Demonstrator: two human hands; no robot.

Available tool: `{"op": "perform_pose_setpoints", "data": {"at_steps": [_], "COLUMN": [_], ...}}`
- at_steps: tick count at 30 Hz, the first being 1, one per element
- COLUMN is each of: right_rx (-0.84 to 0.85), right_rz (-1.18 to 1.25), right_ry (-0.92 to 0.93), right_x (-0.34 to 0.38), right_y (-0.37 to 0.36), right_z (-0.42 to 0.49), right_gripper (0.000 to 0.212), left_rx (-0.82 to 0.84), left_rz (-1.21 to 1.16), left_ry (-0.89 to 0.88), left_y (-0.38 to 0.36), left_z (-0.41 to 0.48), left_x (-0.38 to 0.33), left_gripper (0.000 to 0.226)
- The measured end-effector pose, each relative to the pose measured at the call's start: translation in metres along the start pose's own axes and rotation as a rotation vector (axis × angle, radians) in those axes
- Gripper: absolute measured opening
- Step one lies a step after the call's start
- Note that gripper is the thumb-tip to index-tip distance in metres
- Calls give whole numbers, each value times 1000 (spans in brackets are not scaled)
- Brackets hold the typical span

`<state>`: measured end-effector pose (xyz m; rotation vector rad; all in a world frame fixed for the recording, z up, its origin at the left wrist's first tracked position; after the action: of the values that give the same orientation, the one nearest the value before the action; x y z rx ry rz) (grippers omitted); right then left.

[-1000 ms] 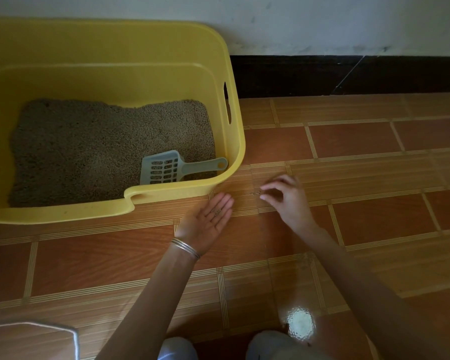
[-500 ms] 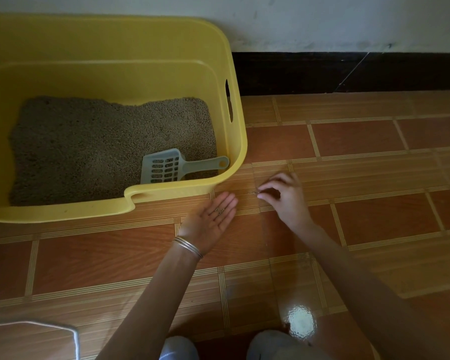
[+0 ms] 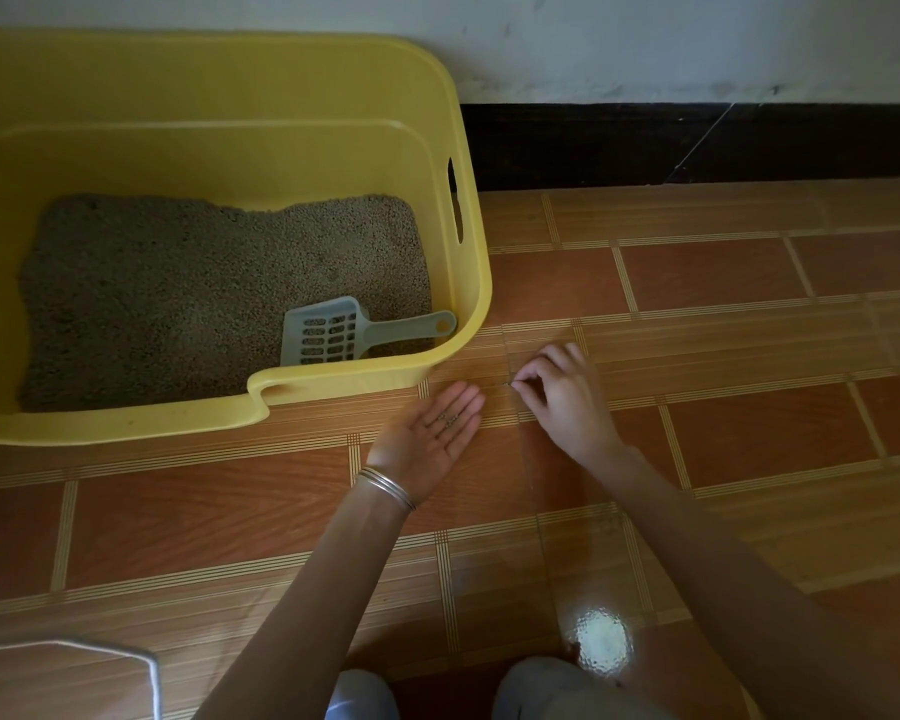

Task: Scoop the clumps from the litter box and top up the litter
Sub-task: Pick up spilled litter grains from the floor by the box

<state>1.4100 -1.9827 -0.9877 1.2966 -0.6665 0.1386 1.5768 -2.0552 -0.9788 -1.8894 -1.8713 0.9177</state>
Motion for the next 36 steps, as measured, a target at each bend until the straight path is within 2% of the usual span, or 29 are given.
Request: {"op": "perform_pose_setpoints", "data": {"at_steps": [4, 7, 10, 14, 22, 31, 36], "right_rx": [-51, 16, 34, -64, 54, -43, -5], "right_rz": [288, 386, 389, 359, 290, 180, 72], "right_ry": [-26, 46, 91, -46, -146, -76, -21], "right_x": [16, 35, 34, 11, -4, -3, 5], "right_y": [11, 17, 19, 18, -1, -9, -8], "right_z": [-1, -2, -2, 2, 6, 2, 0], "right_gripper": [17, 22, 23, 14, 22, 9, 7], "left_rx": [-13, -41, -42, 6, -6, -5, -13], "left_rz": [48, 72, 64, 19, -15, -11, -3], "left_ry": [27, 35, 35, 26, -4, 2, 0], "left_y": [-12, -21, -23, -13, 6, 5, 3], "left_z": [4, 8, 9, 5, -1, 0, 0], "left_x": [3, 6, 8, 4, -3, -2, -2], "left_gripper": [36, 35, 34, 36, 36, 37, 36]}}
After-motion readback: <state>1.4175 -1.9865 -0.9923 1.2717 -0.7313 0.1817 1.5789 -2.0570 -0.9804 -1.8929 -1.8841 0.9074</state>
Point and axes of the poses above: each hand's wrist, its own z-axis towards the middle knuckle, its own y-axis out of the back of the hand, x = y × z, the point moved 2 cm from there along z, towards the middle knuckle, and after that the axes turned 13 degrees about z, right-handed, at the moved point
